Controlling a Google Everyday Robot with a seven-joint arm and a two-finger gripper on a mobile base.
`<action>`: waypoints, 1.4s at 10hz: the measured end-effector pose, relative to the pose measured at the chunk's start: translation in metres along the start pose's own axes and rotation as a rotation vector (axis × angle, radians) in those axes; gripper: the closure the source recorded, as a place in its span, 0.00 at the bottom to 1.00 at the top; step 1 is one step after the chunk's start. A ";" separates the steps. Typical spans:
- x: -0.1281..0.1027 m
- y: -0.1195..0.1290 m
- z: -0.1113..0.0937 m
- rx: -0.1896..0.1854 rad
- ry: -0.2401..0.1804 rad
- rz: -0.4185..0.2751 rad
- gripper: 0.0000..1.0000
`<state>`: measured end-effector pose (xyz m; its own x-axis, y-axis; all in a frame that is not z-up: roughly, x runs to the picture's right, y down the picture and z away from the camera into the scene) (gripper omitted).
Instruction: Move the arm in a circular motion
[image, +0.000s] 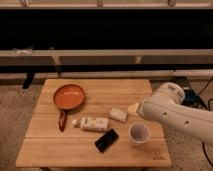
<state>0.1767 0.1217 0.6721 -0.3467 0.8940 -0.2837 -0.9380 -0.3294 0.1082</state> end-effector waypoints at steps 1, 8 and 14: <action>-0.001 0.000 0.000 0.000 -0.001 0.000 0.20; -0.116 0.048 0.030 0.052 0.015 -0.103 0.20; -0.158 0.183 0.083 0.032 0.072 -0.289 0.20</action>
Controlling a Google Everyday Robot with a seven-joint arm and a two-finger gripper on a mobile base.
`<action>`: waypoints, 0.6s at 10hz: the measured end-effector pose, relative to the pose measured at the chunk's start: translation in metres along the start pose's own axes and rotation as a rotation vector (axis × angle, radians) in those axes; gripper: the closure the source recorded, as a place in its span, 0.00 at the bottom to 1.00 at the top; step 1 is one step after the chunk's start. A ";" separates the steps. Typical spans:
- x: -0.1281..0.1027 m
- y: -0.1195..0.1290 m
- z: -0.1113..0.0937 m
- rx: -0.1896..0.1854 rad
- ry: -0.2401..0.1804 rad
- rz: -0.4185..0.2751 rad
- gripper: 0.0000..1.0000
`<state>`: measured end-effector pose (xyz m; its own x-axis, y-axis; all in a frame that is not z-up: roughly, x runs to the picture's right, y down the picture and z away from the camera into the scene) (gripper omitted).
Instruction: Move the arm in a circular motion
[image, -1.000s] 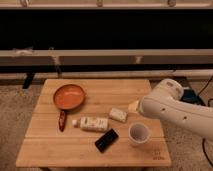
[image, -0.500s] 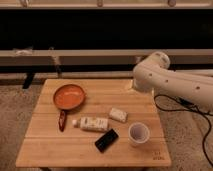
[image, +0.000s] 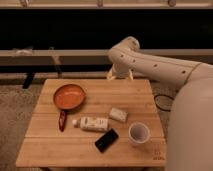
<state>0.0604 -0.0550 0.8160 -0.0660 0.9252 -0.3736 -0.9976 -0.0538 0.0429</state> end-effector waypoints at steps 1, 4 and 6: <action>-0.001 0.025 0.008 -0.003 0.012 -0.047 0.20; 0.034 0.108 0.031 -0.015 0.066 -0.224 0.20; 0.070 0.143 0.034 -0.032 0.098 -0.313 0.20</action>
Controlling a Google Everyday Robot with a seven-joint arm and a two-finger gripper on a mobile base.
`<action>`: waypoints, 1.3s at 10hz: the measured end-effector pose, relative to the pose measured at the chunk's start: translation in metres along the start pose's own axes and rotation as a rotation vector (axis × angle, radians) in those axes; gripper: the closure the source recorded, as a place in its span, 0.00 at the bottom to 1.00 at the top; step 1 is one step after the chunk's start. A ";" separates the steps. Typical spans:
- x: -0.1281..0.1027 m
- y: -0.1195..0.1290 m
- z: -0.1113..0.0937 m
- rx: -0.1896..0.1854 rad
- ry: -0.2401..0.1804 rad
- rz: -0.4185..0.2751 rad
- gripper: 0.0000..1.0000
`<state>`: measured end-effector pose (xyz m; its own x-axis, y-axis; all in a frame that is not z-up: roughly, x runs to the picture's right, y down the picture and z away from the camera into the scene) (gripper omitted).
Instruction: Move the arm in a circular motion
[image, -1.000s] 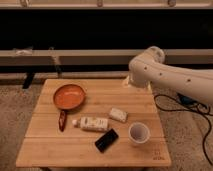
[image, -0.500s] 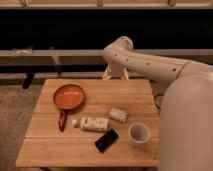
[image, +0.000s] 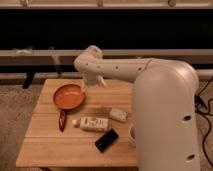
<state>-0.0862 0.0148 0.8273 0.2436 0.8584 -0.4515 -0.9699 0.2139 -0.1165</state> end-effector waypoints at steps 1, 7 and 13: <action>0.011 0.017 0.002 -0.010 0.011 -0.038 0.20; 0.133 0.084 -0.030 -0.076 0.040 -0.246 0.20; 0.173 -0.001 -0.078 -0.056 -0.027 -0.070 0.20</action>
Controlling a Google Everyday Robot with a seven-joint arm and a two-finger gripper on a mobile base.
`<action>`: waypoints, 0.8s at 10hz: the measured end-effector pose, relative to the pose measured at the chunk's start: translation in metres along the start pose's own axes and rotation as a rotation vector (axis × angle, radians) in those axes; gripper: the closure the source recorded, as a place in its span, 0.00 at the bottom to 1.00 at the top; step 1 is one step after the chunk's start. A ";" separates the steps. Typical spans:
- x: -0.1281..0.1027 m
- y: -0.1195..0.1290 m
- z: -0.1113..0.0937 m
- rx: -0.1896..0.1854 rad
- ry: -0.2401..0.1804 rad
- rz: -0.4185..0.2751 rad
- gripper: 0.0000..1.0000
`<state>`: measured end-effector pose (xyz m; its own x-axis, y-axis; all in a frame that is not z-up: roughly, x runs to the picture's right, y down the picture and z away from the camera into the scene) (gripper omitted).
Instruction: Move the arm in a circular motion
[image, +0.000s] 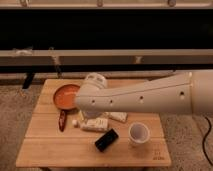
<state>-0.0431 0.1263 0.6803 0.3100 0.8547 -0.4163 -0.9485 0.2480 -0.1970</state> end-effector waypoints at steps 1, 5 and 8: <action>-0.013 -0.050 -0.008 0.022 -0.025 0.076 0.20; -0.065 -0.156 -0.009 0.079 -0.061 0.217 0.20; -0.117 -0.211 -0.004 0.108 -0.094 0.278 0.20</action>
<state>0.1213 -0.0281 0.7669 0.0348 0.9339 -0.3558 -0.9991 0.0413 0.0109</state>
